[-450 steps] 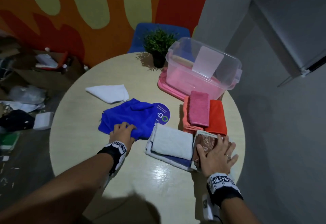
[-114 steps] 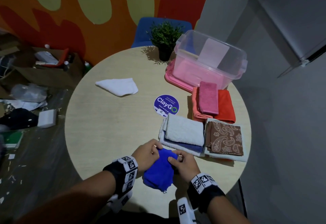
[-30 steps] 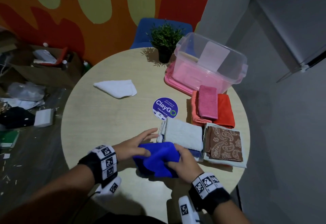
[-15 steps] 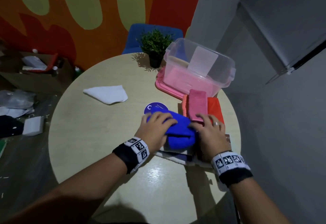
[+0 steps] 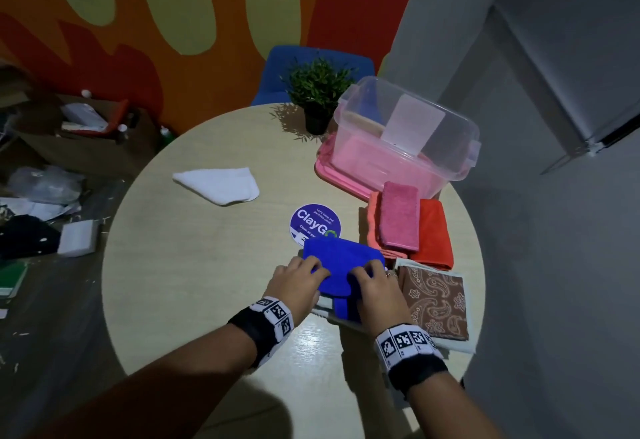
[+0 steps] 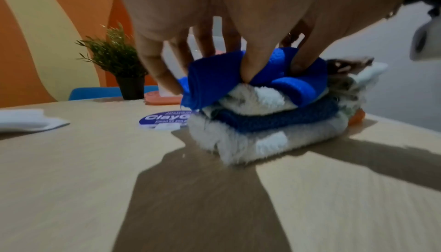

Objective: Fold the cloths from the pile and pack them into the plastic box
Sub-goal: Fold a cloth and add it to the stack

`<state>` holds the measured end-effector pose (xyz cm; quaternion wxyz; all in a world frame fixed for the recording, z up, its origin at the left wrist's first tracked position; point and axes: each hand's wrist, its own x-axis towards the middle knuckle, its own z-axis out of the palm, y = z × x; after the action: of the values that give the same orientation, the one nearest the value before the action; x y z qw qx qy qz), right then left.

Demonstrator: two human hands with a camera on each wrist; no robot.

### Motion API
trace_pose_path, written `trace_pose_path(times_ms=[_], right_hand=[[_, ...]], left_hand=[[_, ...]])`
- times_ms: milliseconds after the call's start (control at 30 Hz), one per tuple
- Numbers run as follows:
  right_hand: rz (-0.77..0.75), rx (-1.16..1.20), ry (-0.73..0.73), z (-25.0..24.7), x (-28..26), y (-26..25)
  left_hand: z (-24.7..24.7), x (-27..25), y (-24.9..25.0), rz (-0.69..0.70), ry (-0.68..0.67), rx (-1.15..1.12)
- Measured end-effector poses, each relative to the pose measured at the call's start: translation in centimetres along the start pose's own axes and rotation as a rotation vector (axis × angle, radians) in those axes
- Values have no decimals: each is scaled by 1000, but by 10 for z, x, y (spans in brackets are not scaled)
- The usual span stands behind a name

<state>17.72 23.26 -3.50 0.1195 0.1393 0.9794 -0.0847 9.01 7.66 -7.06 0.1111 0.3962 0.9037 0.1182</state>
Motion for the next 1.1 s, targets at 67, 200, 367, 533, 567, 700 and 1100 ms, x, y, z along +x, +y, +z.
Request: trace_pose_path(times_ms=[67, 200, 367, 533, 567, 700, 1100], right_hand=[[79, 60, 99, 0, -1, 2], [173, -28, 172, 1, -15, 5], [209, -117, 63, 1, -28, -1], [-78, -127, 15, 20, -14, 1], [-83, -121, -48, 26, -10, 4], [-89, -132, -179, 39, 4, 11], [-23, -57, -214, 61, 14, 3]], left_hand=[[-5, -1, 5, 63, 72, -31], [-3, -4, 19, 172, 153, -30], [6, -7, 18, 169, -102, 87], [12, 3, 19, 92, -170, 70], [9, 5, 20, 90, -175, 21], [-12, 3, -2, 10, 26, -377], [-35, 78, -204, -594, -175, -84]])
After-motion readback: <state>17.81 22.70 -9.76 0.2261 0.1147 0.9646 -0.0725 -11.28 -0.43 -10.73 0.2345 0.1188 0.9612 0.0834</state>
